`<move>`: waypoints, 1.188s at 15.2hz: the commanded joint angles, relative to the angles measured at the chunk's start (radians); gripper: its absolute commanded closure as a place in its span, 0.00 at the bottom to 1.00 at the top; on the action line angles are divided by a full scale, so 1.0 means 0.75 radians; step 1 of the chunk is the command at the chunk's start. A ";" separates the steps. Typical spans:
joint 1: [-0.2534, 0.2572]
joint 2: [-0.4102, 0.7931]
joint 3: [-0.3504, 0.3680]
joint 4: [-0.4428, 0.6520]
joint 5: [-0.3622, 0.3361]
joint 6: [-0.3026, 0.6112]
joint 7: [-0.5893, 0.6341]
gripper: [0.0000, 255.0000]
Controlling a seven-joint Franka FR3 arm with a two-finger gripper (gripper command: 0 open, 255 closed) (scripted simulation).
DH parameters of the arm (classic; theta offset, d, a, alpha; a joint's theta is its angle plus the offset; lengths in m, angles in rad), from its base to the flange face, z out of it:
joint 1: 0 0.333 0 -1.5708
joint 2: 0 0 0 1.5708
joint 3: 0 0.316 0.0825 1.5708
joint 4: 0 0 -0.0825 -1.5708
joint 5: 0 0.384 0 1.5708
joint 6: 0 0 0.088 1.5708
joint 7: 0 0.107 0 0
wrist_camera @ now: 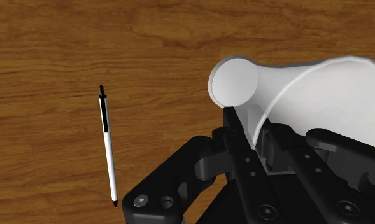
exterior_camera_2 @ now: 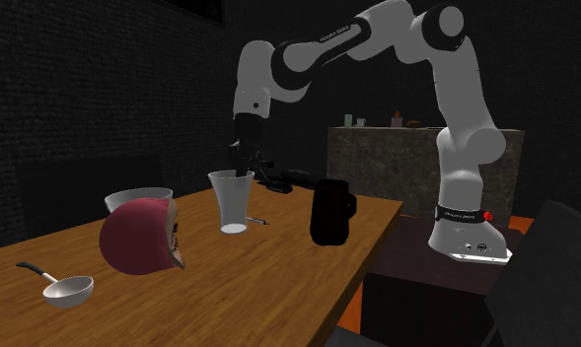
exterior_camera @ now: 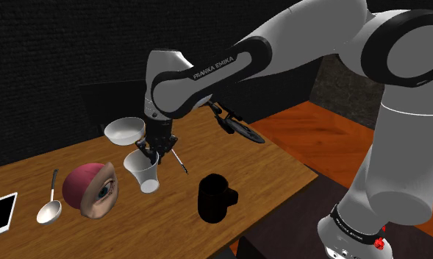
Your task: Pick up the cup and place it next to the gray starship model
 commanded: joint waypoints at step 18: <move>-0.010 -0.087 0.002 0.232 0.000 -0.312 0.051 1.00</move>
